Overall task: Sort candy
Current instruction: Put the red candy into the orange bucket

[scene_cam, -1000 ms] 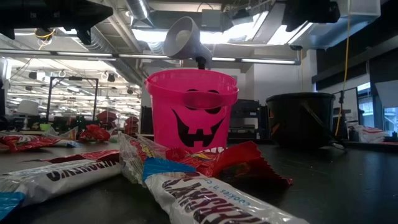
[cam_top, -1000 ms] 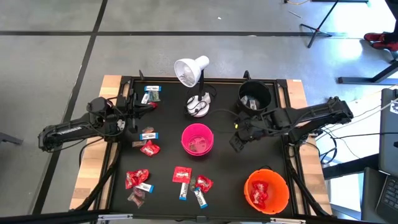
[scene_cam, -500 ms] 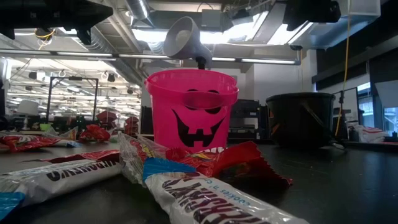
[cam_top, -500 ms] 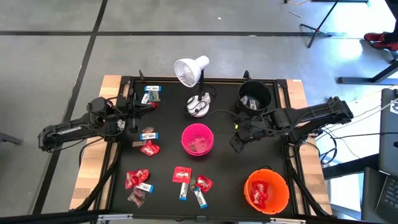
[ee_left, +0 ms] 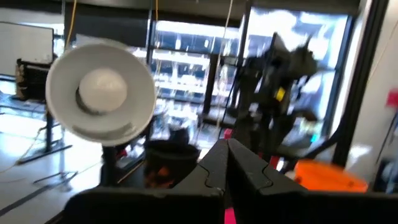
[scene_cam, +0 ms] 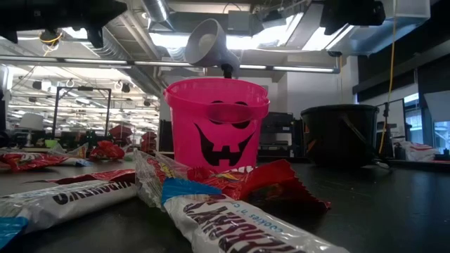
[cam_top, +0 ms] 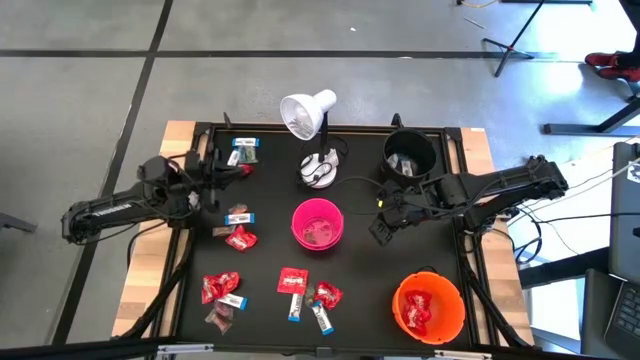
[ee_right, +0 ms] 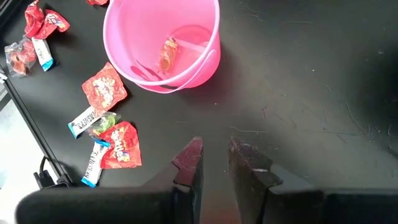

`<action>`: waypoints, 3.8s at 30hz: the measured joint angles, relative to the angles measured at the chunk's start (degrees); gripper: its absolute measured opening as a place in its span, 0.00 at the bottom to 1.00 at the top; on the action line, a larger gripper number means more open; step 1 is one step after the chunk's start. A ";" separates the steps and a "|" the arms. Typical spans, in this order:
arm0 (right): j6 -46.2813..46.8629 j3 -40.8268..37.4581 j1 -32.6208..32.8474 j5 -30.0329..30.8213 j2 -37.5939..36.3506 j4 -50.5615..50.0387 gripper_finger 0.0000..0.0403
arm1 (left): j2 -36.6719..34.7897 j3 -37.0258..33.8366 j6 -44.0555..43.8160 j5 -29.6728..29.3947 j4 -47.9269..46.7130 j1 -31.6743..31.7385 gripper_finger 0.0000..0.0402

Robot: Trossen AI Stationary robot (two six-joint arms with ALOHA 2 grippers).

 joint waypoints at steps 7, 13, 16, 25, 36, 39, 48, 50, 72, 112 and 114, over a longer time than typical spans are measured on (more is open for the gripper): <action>0.01 0.00 0.00 0.00 0.00 0.00 0.18 | 0.00 -0.02 -11.02 -0.37 15.25 0.00 0.00; 0.00 0.00 0.00 0.00 0.00 0.00 0.18 | -0.02 2.03 -12.74 4.35 26.44 -0.02 0.00; 0.00 0.00 0.00 0.00 0.00 0.00 0.18 | 0.39 7.28 -13.16 6.43 14.76 -0.02 0.00; 0.01 0.00 0.00 0.00 0.00 0.00 0.18 | 11.75 31.56 -5.58 -9.43 -40.39 -0.02 0.00; 0.01 0.00 0.00 -0.02 0.02 0.00 0.18 | 21.94 39.78 -3.17 -18.72 -58.43 0.00 0.02; 0.02 0.00 0.00 0.00 0.02 0.00 0.18 | 24.67 39.76 -2.46 -20.01 -65.36 -0.04 0.06; 0.02 0.00 0.00 -0.02 0.02 0.00 0.18 | 35.71 39.76 -1.11 -30.90 -80.78 0.00 0.34; 0.00 0.00 0.00 -0.02 0.02 0.00 0.18 | 37.55 39.74 -1.06 -32.26 -80.61 0.00 0.41; 0.00 0.00 0.00 -0.02 0.02 0.00 0.18 | 46.53 39.68 10.25 -27.46 -70.66 7.89 0.59; 0.02 0.00 0.02 -0.05 0.02 0.48 0.18 | 62.55 25.40 8.11 -24.28 -56.90 17.09 0.59; 0.02 0.00 0.02 -0.04 0.02 0.48 0.18 | 63.63 25.40 7.99 -24.30 -56.34 17.09 0.59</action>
